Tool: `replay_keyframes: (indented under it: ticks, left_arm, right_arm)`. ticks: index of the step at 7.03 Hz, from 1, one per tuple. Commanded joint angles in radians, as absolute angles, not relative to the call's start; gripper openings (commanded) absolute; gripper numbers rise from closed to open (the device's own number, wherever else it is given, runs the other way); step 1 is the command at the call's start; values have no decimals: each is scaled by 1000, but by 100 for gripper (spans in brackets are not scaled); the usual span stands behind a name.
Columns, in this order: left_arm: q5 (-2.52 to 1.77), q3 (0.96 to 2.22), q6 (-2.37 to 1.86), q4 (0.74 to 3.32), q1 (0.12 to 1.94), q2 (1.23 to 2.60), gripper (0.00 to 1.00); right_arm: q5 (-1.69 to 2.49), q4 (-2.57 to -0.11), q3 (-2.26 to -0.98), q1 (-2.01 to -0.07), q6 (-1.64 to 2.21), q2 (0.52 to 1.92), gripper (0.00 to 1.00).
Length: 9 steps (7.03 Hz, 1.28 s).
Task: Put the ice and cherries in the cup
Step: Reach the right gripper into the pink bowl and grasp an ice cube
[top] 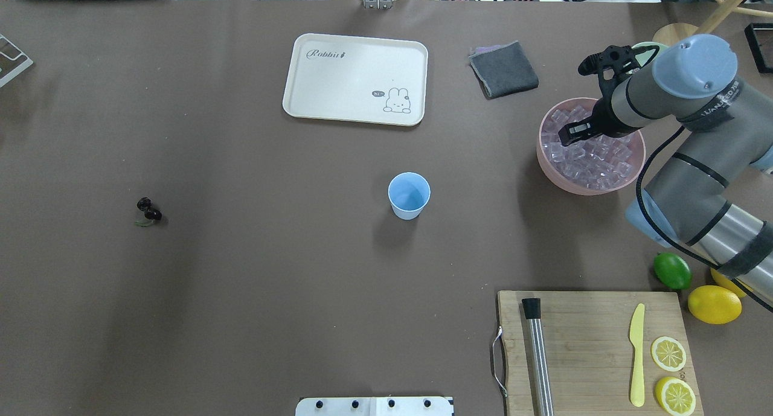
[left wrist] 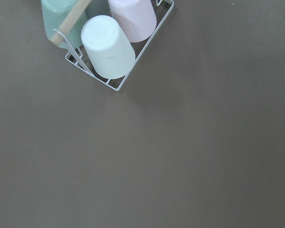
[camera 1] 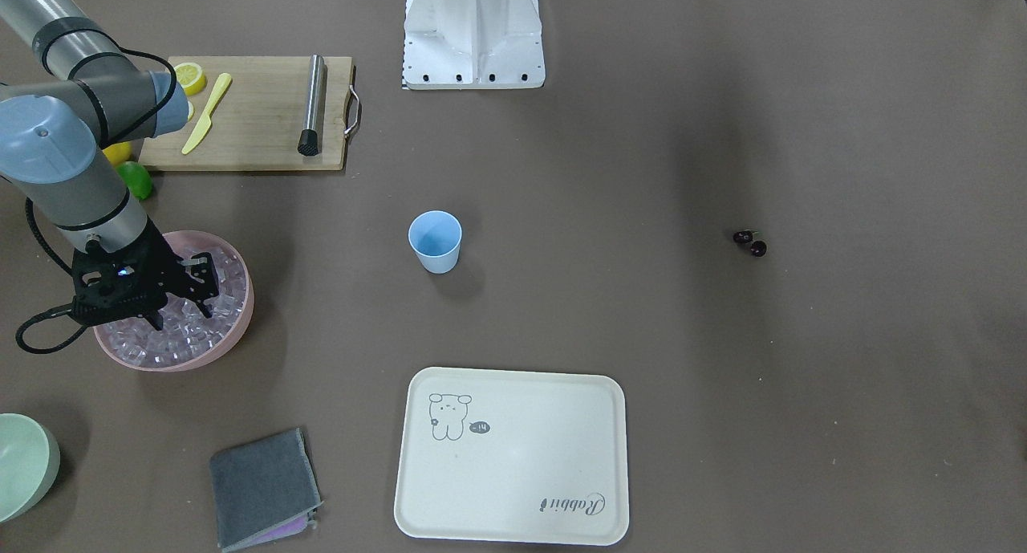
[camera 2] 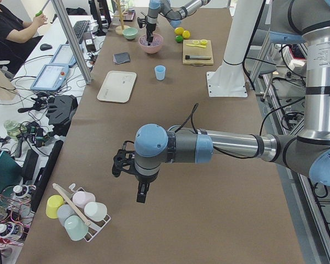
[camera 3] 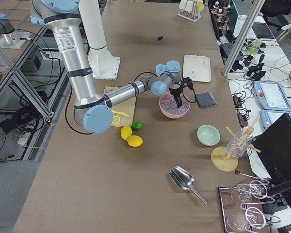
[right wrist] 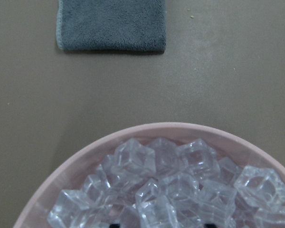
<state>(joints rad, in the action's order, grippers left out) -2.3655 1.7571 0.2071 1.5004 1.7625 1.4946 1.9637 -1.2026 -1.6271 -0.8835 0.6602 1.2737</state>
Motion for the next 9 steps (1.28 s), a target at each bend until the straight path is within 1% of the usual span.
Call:
replay_keyframes:
  ticks: [1, 2, 3, 4, 5, 7, 9]
  left_arm:
    - [-2365, 1758, 207, 1500, 1763, 1494, 98]
    - [-2365, 1758, 207, 1500, 1763, 1494, 98]
    - [-2365, 1759, 207, 1500, 1763, 1494, 98]
    - [-2365, 1759, 207, 1500, 1763, 1494, 98]
    - [-2367, 1759, 207, 1500, 1764, 1494, 98]
    - [-2367, 1761, 209, 1500, 1764, 1493, 98]
    - [-2367, 1759, 209, 1500, 1764, 1493, 98]
  right_arm:
    - [1963, -1203, -1618, -876, 658, 1273, 64]
    - [1963, -1203, -1617, -876, 658, 1275, 60]
    - [1963, -1201, -1608, -876, 658, 1272, 51]
    - [1962, -1203, -1605, -873, 658, 1272, 36]
    - [1962, -1203, -1605, -873, 658, 1272, 22]
    - [1974, -1203, -1618, -876, 655, 1264, 19]
    - [2110, -1218, -1659, -949, 652, 1258, 19]
